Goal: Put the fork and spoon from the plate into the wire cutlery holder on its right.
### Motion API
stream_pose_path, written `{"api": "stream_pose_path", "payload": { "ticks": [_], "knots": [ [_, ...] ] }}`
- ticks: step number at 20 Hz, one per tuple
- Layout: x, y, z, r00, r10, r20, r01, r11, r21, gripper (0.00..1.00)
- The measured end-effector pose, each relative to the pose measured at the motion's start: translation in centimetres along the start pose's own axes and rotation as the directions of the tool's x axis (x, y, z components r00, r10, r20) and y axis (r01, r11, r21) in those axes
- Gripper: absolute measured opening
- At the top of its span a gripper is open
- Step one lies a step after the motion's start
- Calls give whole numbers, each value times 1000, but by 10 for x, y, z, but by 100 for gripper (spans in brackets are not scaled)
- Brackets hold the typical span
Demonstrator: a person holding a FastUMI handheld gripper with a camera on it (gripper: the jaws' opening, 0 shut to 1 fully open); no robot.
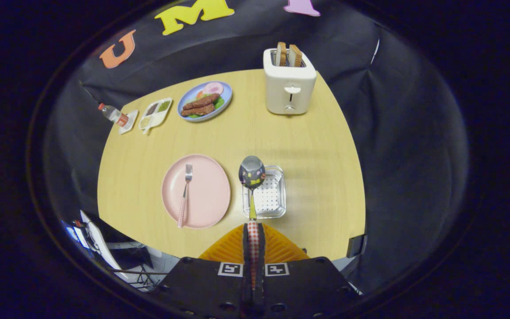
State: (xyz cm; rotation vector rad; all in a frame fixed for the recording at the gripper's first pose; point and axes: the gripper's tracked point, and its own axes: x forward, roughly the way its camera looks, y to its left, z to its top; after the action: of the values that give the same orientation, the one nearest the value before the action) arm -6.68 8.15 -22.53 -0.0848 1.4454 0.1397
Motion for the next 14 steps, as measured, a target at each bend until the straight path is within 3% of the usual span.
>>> {"api": "stream_pose_path", "payload": {
  "ticks": [8,14],
  "knots": [
    [40,-13,-21,957,18,-291,19,992,124,3],
    [62,-14,-12,925,20,-379,55,981,185,3]
  ]
}}
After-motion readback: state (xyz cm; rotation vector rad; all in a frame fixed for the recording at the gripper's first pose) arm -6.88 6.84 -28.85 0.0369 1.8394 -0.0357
